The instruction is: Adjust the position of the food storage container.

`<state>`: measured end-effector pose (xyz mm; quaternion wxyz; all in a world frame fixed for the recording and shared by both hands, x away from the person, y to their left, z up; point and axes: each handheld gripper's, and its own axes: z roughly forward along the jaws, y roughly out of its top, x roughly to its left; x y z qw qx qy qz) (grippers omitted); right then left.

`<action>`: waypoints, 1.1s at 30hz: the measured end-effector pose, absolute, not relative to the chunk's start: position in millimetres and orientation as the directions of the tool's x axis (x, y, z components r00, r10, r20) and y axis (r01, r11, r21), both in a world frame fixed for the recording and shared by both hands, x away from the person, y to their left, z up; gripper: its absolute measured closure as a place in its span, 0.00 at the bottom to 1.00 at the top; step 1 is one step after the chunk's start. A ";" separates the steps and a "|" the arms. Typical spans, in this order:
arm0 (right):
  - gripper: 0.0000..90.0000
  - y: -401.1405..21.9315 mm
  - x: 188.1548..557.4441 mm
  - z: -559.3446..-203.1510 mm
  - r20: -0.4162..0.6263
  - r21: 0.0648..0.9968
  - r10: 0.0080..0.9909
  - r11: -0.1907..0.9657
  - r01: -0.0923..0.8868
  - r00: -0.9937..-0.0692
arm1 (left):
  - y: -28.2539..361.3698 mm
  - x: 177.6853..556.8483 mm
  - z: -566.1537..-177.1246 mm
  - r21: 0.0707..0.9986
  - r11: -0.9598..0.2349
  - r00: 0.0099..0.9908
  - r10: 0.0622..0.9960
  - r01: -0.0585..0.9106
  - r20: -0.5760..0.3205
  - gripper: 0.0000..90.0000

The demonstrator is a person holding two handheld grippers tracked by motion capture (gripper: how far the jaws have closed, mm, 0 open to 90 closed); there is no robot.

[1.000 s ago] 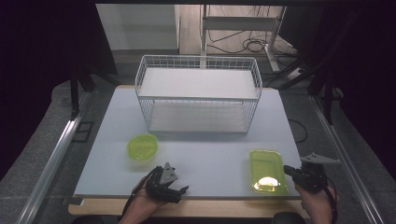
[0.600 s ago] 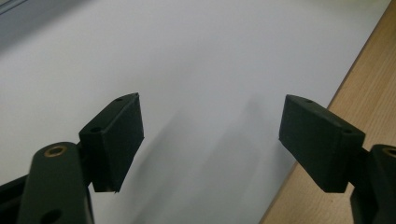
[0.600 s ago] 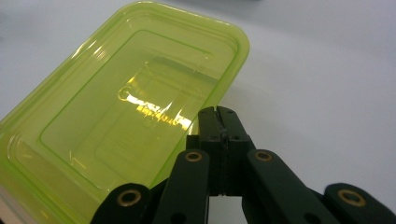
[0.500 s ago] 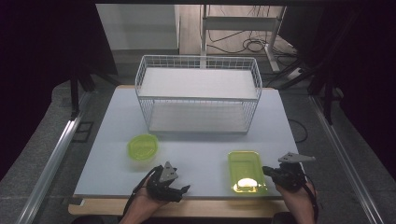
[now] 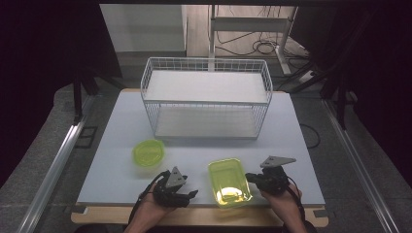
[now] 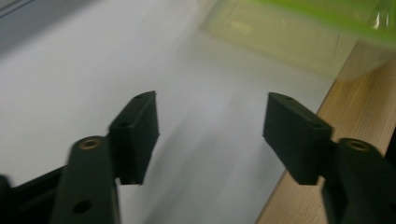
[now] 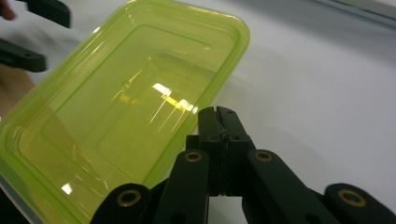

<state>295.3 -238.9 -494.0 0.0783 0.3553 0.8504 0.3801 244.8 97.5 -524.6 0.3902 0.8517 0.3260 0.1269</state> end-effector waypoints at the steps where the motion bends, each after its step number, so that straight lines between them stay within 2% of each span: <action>1: 0.99 -234.0 297.4 -495.0 0.143 0.701 0.653 0.463 0.542 -0.743 | 98.9 245.2 -523.5 0.750 -0.475 0.750 0.660 0.459 -0.041 0.48; 6: 0.99 -212.0 310.3 -497.3 0.162 0.698 0.611 0.484 0.527 -0.775 | 108.2 247.4 -519.8 0.755 -0.456 0.731 0.681 0.471 -0.044 0.65; 9: 0.99 -204.8 315.1 -493.0 0.135 0.709 0.600 0.498 0.500 -0.789 | 112.9 248.6 -519.1 0.754 -0.455 0.730 0.682 0.474 -0.047 0.79; 12: 0.99 -209.5 310.6 -481.1 0.100 0.726 0.609 0.497 0.476 -0.787 | 114.5 249.5 -518.5 0.750 -0.462 0.733 0.679 0.472 -0.043 0.90; 15: 0.99 -219.2 298.5 -474.5 0.108 0.734 0.608 0.485 0.475 -0.787 | 113.7 252.3 -517.7 0.750 -0.466 0.735 0.677 0.469 -0.039 0.97; 27: 0.99 -228.0 232.9 -476.2 0.151 0.704 0.549 0.524 0.479 -0.822 | 106.3 282.4 -511.7 0.745 -0.481 0.719 0.695 0.462 0.004 0.99; 33: 0.99 -223.5 220.0 -488.4 0.184 0.659 0.551 0.545 0.518 -0.814 | 94.7 298.7 -518.2 0.731 -0.496 0.721 0.693 0.468 0.009 0.99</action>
